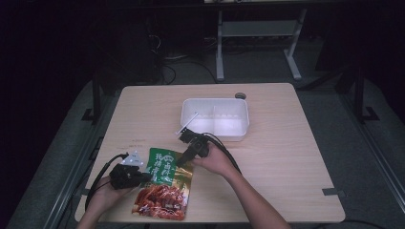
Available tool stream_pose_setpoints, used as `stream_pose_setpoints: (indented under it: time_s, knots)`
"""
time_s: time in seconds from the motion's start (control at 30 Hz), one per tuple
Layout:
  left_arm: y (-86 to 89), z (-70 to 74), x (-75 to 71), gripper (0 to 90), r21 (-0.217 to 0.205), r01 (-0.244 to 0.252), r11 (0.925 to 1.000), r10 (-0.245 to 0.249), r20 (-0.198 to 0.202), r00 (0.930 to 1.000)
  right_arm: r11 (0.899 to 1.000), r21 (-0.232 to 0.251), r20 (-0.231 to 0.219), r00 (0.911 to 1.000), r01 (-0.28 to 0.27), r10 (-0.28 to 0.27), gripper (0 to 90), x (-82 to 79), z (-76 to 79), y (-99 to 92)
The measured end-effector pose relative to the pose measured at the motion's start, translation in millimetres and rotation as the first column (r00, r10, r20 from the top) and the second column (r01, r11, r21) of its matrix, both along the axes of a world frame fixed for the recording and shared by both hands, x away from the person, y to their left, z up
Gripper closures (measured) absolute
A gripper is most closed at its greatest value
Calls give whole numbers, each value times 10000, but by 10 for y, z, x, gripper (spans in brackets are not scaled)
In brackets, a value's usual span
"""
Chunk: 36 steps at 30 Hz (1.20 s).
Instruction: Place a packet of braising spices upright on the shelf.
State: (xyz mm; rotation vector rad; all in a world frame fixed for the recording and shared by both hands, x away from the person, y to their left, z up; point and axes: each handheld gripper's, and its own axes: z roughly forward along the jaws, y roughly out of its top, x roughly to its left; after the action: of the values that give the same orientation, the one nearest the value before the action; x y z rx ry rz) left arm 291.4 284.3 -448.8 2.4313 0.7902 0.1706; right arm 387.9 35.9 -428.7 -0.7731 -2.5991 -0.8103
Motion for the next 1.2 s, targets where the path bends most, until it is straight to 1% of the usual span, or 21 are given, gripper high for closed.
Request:
stream_pose_setpoints:
  time_s: [0.1, 0.13, 0.2, 0.23, 0.3, 0.37, 0.4, 0.53, 0.67, 0.73, 0.87, 0.93, 0.97, 1.03, 1.1, 1.2]
  knots:
    - [-1, 0, -1, 873, 6, -19, 10000, 19, 26, 10000, 9997, -243, -128, 9999, 64, -67, 604, 40, -65, 45]
    - [-1, 0, -2, 870, 12, -23, 10000, 23, 37, 10000, 9995, -304, -108, 9999, 61, -64, 608, 53, -84, 53]
    - [1, -1, -1, 868, 0, -22, 10000, 22, 32, 10000, 9993, -350, -210, 9997, 120, -128, 624, 74, -115, 62]
    - [1, -1, 0, 868, -4, -21, 10000, 21, 24, 10000, 9993, -342, -247, 9996, 123, -132, 635, 84, -130, 64]
    - [2, -2, 0, 867, 0, -16, 10000, 16, 31, 10000, 9998, -175, -443, 9990, 93, -101, 661, 94, -140, 62]
    - [1, -2, 2, 865, 0, -23, 10000, 23, 30, 10000, 9999, -125, -493, 9988, 69, -75, 697, 95, -136, 63]
    - [1, -2, 3, 863, 1, -28, 10000, 28, 31, 10000, 9999, -142, -489, 9988, -11, 4, 701, 95, -140, 69]
    - [0, 0, 0, 857, 20, -39, 10000, 39, 67, 10000, 9982, -588, -298, 9995, -96, 79, 744, 84, -158, 120]
    - [6, 6, -1, 836, 17, -101, 9999, 101, 119, 9999, 9950, -992, 38, 9999, -119, 124, 835, 71, -167, 147]
    - [12, 14, -2, 819, 62, -137, 9999, 136, 176, 9998, 9955, -947, 73, 9999, -65, 73, 879, 75, -158, 137]
    - [23, 38, -12, 807, 121, -215, 9997, 211, 352, 9992, 9958, -912, 45, 10000, -63, 67, 887, 76, -142, 123]
    - [23, 38, -12, 801, 121, -215, 9997, 211, 352, 9992, 9958, -917, 50, 10000, -71, 76, 888, 75, -140, 122]
    - [55, 62, -16, 785, 23, -355, 9994, 354, 487, 9982, 9963, -855, 43, 10000, -68, 72, 888, 72, -130, 114]
    - [85, 82, -16, 774, -84, -456, 9989, 460, 597, 9972, 9968, -791, 30, 10000, -81, 84, 888, 71, -117, 102]
    - [108, 97, -17, 760, -195, -584, 9981, 596, 662, 9960, 9972, -751, 8, 10000, -64, 65, 889, 65, -99, 89]
    - [130, 107, -17, 744, -248, -683, 9974, 700, 724, 9949, 9981, -623, -19, 10000, -24, 23, 889, 55, -64, 67]
